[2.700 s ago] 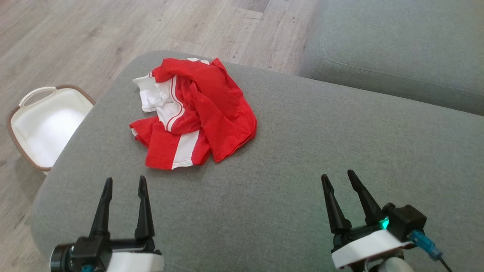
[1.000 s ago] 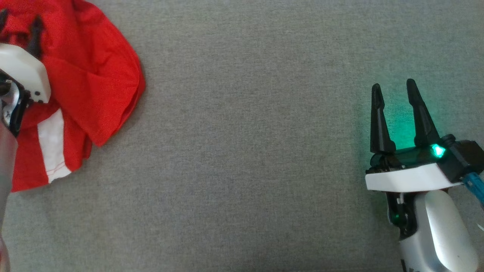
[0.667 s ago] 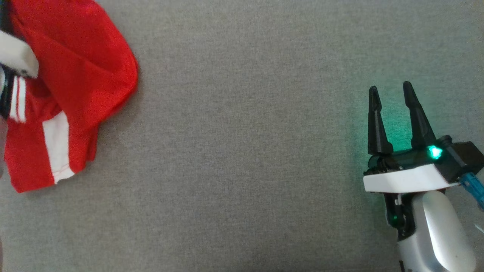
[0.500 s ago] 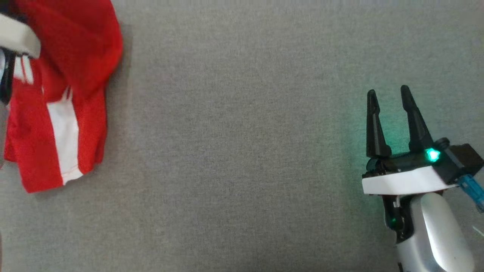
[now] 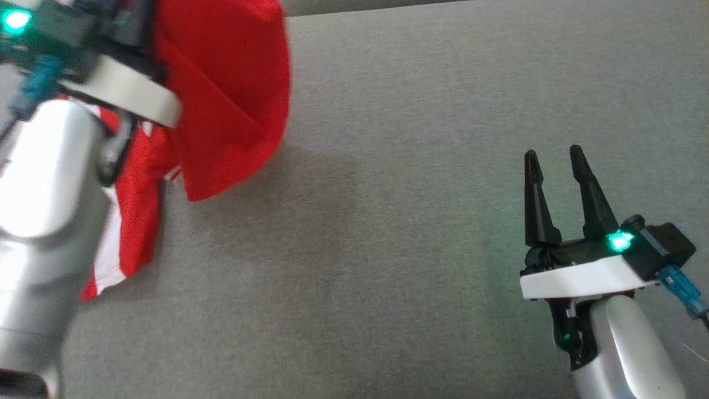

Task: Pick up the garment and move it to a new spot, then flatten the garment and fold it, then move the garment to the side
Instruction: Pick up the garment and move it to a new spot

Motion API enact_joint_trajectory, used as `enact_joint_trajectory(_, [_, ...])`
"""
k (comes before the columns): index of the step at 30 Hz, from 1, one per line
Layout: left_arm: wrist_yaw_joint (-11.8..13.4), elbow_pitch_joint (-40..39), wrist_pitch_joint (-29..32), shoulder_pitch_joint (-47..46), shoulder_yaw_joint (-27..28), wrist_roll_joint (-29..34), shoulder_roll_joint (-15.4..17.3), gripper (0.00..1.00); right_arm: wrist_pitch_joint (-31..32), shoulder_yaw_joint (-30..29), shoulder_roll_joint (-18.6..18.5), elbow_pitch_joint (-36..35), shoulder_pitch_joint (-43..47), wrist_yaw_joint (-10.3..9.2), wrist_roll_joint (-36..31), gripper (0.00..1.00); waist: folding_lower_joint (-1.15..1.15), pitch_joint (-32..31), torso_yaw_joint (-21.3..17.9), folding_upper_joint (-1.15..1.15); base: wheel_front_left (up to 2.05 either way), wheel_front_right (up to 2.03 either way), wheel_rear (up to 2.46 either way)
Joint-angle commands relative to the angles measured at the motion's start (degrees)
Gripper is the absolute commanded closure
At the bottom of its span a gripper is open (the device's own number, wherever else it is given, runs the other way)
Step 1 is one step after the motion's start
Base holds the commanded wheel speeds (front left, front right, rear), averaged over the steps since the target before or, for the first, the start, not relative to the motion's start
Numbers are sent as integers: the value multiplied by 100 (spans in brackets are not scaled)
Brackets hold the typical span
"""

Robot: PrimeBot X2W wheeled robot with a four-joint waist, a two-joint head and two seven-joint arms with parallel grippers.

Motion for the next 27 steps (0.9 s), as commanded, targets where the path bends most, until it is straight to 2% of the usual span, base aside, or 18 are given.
enact_joint_trajectory(1, [66, -453, 145, -155, 134, -81, 86, 100, -37, 155, -29, -161, -28, -4, 67, 0, 1, -90, -146, 0, 0, 0, 0])
enact_joint_trajectory(7, [274, -1375, 752, 216, -325, -162, -517, 100, -37, 246, -29, -201, -124, -4, 245, 0, 1, -80, -616, 0, 0, 0, 0])
enact_joint_trajectory(11, [330, -1417, 861, 200, -483, -191, -786, 100, -37, 295, -29, -262, -223, -4, 351, 0, 1, 73, -943, 0, 0, 0, 0])
enact_joint_trajectory(15, [326, -1123, 883, 104, -586, -225, -990, 100, -37, 320, -29, -309, -302, -4, 490, 0, 1, 239, -1232, 0, 0, 0, 0])
enact_joint_trajectory(16, [322, -1002, 856, 81, -600, -228, -1021, 69, -37, 324, -29, -313, -316, -4, 525, 0, 1, 271, -1290, 0, 0, 0, 0])
enact_joint_trajectory(17, [325, -865, 815, 55, -625, -190, -1023, 5, -37, 335, -29, -319, -322, -4, 556, 0, 1, 299, -1345, 0, 0, 0, 0])
enact_joint_trajectory(18, [324, -720, 759, 27, -650, -144, -1011, 0, -37, 345, -29, -327, -325, -4, 580, 0, 1, 322, -1385, 0, 0, 0, 0])
enact_joint_trajectory(22, [466, -189, 368, -9, -562, -17, -862, 0, -37, 346, -29, -348, -314, -4, 624, 0, 1, 343, -1443, 0, 0, 0, 0])
enact_joint_trajectory(27, [640, 21, -111, 282, -225, -214, -656, 0, -37, 243, -29, -345, -246, -4, 557, 0, 1, 246, -1267, 0, 0, 0, 0])
